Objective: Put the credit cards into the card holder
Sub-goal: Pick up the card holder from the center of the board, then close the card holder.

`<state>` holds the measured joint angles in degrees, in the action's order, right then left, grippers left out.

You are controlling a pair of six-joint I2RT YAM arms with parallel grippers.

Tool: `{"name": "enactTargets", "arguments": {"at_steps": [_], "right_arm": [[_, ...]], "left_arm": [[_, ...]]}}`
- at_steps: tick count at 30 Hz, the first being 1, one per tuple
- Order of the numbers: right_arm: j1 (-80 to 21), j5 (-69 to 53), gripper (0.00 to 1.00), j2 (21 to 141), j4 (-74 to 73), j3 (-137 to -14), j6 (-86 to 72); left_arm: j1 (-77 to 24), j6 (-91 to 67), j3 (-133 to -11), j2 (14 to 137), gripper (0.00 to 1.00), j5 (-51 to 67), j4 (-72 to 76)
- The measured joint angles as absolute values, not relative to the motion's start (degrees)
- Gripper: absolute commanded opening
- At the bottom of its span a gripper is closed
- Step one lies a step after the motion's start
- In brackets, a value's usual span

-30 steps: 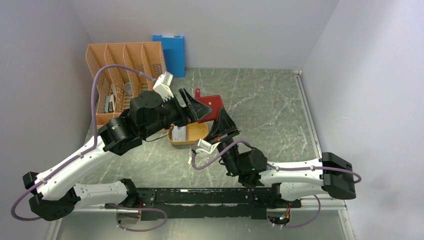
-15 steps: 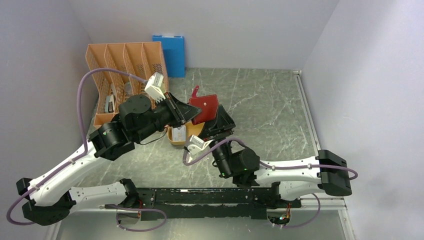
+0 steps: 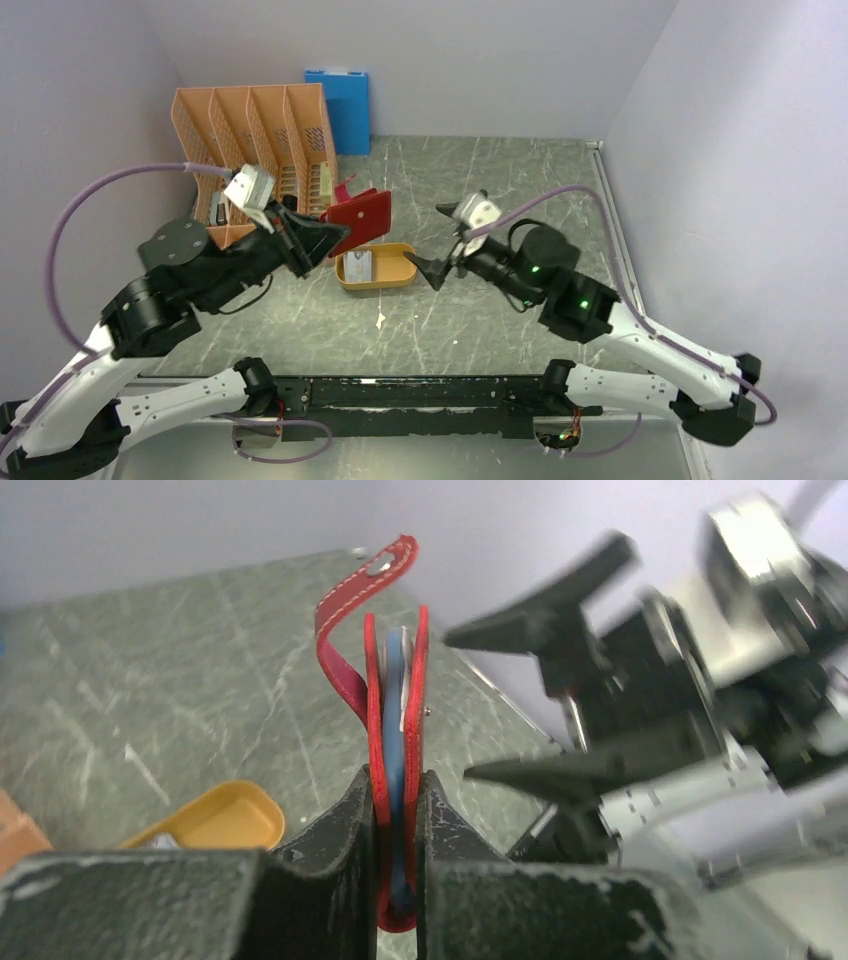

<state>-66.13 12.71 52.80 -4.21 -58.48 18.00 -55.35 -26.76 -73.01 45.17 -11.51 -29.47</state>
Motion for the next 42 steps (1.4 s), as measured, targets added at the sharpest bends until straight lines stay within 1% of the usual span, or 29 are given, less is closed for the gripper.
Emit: {"name": "enactTargets", "arguments": {"at_steps": [2, 4, 7, 11, 16, 21, 23, 25, 28, 30, 34, 36, 37, 38, 39, 40, 42], "right_arm": [[-59.6, 0.3, 0.99, 50.5, -6.9, -59.5, 10.6], [-56.3, -9.3, 0.98, 49.9, -8.4, -61.3, 5.4], [-54.7, -21.6, 0.98, 49.9, -8.8, -64.1, -1.4], [-54.5, -32.6, 0.99, 49.6, -8.2, -65.6, -8.6], [-54.4, -40.4, 1.0, 50.0, -6.4, -65.9, -15.5], [-54.4, -44.1, 0.99, 51.5, -3.8, -65.9, -20.3], [-54.4, -44.7, 0.98, 52.1, -3.0, -65.9, -21.6], [-54.4, -45.0, 0.95, 52.9, -2.1, -65.9, -22.8], [-54.4, -45.5, 0.8, 54.3, -1.0, -66.4, -24.1], [-54.4, -45.7, 0.66, 55.4, -0.4, -67.2, -24.8], [-54.4, -47.1, 0.43, 56.8, 0.5, -67.8, -26.2], [-54.4, -48.1, 0.26, 57.0, 1.2, -67.8, -26.9], [-54.4, -48.5, 0.15, 57.0, 1.5, -67.8, -27.2], [-54.4, -49.0, 0.07, 56.9, 2.1, -67.8, -27.5], [-54.4, -49.0, 0.0, 56.7, 2.5, -67.7, -27.6], [-54.3, -49.1, 0.0, 56.5, 3.3, -67.4, -27.9], [-54.2, -48.2, 0.0, 56.0, 5.3, -66.2, -28.8]], "left_arm": [[-55.3, -20.8, -73.4, 42.8, 0.05, -4.3, -29.8], [-55.3, -16.8, -73.7, 41.7, 0.05, 2.2, -29.9], [-55.3, -11.6, -73.7, 41.2, 0.05, 12.8, -30.2], [-55.3, -7.2, -73.7, 41.2, 0.05, 22.5, -30.5], [-55.3, -4.1, -75.4, 41.9, 0.05, 29.5, -30.6], [-55.3, -3.0, -77.6, 44.2, 0.05, 34.7, -30.2], [-55.3, -2.9, -77.6, 45.1, 0.05, 36.3, -30.2], [-55.3, -2.8, -77.6, 45.7, 0.05, 37.1, -30.2], [-55.3, -2.8, -77.6, 46.4, 0.05, 37.8, -30.2], [-55.3, -2.8, -77.6, 46.6, 0.05, 38.1, -30.2], [-55.3, -2.7, -77.6, 46.7, 0.05, 38.2, -30.2], [-55.3, -2.7, -77.6, 46.9, 0.05, 38.2, -30.2], [-55.3, -2.7, -77.6, 46.9, 0.08, 38.2, -30.2], [-55.2, -2.7, -77.6, 47.0, 0.2, 38.2, -30.1], [-55.2, -3.0, -77.6, 47.1, 0.33, 38.4, -29.8], [-55.2, -3.3, -77.8, 47.2, 0.43, 38.4, -29.4], [-55.2, -3.4, -78.0, 47.5, 0.68, 38.2, -28.7]]}}
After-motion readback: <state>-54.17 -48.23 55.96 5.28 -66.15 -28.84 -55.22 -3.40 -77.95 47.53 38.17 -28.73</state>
